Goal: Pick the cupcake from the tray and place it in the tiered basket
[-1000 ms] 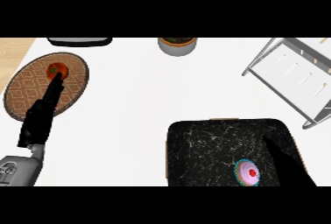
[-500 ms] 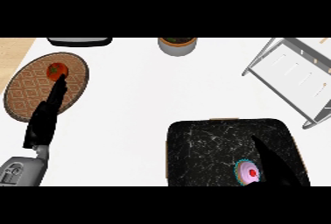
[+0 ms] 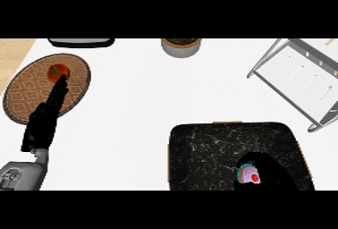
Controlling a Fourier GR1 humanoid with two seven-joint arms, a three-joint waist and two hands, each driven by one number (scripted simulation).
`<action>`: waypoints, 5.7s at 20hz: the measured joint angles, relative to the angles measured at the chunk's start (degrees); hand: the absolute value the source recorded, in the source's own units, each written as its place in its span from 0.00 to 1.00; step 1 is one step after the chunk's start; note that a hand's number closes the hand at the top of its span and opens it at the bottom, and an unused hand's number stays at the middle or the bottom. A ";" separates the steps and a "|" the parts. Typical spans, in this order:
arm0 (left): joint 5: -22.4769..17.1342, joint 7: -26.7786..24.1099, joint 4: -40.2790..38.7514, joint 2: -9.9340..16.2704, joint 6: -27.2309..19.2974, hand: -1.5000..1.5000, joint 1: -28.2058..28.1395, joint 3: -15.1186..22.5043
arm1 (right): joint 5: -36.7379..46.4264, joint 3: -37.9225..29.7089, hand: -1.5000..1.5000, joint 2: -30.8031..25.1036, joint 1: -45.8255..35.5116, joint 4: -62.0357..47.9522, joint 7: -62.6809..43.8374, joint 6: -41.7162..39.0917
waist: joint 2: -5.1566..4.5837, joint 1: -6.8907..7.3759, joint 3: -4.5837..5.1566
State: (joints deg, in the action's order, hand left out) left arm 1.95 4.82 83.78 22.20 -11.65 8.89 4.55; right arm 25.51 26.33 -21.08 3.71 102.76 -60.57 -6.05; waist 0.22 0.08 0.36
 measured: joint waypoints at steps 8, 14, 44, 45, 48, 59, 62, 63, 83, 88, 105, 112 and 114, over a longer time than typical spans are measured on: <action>1.66 -1.00 0.22 -1.31 1.27 0.50 -1.48 -1.93 | 0.19 -2.60 1.00 2.98 1.03 3.62 0.65 -0.64 | -0.11 -0.15 -0.27; 2.09 -2.37 -1.76 -1.95 2.54 0.50 -0.36 -2.71 | 4.76 -6.24 1.00 7.47 -4.04 5.29 -1.68 1.54 | -0.29 0.36 -0.29; 3.29 -0.75 -3.18 -3.70 3.58 0.50 5.21 -1.06 | 56.15 -37.28 1.00 4.16 -71.90 -54.75 -2.39 17.85 | -1.53 4.49 -0.27; 3.20 -1.45 -3.09 -3.51 3.72 0.50 4.45 -1.29 | 56.38 -38.06 1.00 3.61 -72.90 -57.20 -1.81 18.53 | -1.54 4.44 -0.28; 3.37 -1.89 -2.85 -3.72 3.45 0.50 3.64 -1.57 | 57.03 -39.80 1.00 2.05 -75.87 -63.95 -0.10 20.08 | -1.45 3.88 -0.32; 3.77 -2.20 -3.32 -3.76 3.52 0.50 3.46 -2.63 | 64.90 -39.34 1.00 -7.05 -77.94 -80.92 1.05 19.02 | -1.39 2.84 -0.34; 4.01 -2.14 -3.23 -3.75 3.45 0.50 3.19 -2.98 | 65.74 -39.49 1.00 -8.93 -77.82 -83.28 1.45 18.85 | -1.21 2.48 -0.35; 3.86 -2.02 -3.38 -3.67 3.56 0.50 3.41 -3.36 | 65.67 -39.68 1.00 -9.51 -77.81 -83.84 1.86 18.76 | -1.14 2.29 -0.36; 4.26 -2.34 -2.74 -4.01 5.17 0.50 1.28 -5.41 | 48.59 -53.64 0.00 -11.23 -69.37 -85.24 12.64 26.70 | -0.35 0.97 -0.18; 4.71 -1.60 -1.31 -4.36 5.34 0.50 0.61 -5.42 | 45.13 -55.50 0.00 -10.33 -66.28 -82.25 15.19 33.47 | -0.19 0.98 -0.11; 4.82 -1.66 -0.11 -3.95 5.76 0.50 -2.91 -8.30 | 42.63 -53.68 0.00 -8.44 -58.50 -55.82 6.62 34.64 | 0.86 -2.12 -0.25; 5.61 -1.54 0.02 -4.57 4.47 0.50 -4.49 -8.68 | 38.07 -53.76 0.00 -3.87 -45.79 -33.08 3.23 28.24 | 1.55 -4.46 -0.24; 5.92 -1.43 0.31 -4.79 4.11 0.50 -4.88 -8.61 | 36.63 -53.76 0.00 -2.60 -41.52 -25.40 3.06 26.74 | 1.63 -4.88 -0.24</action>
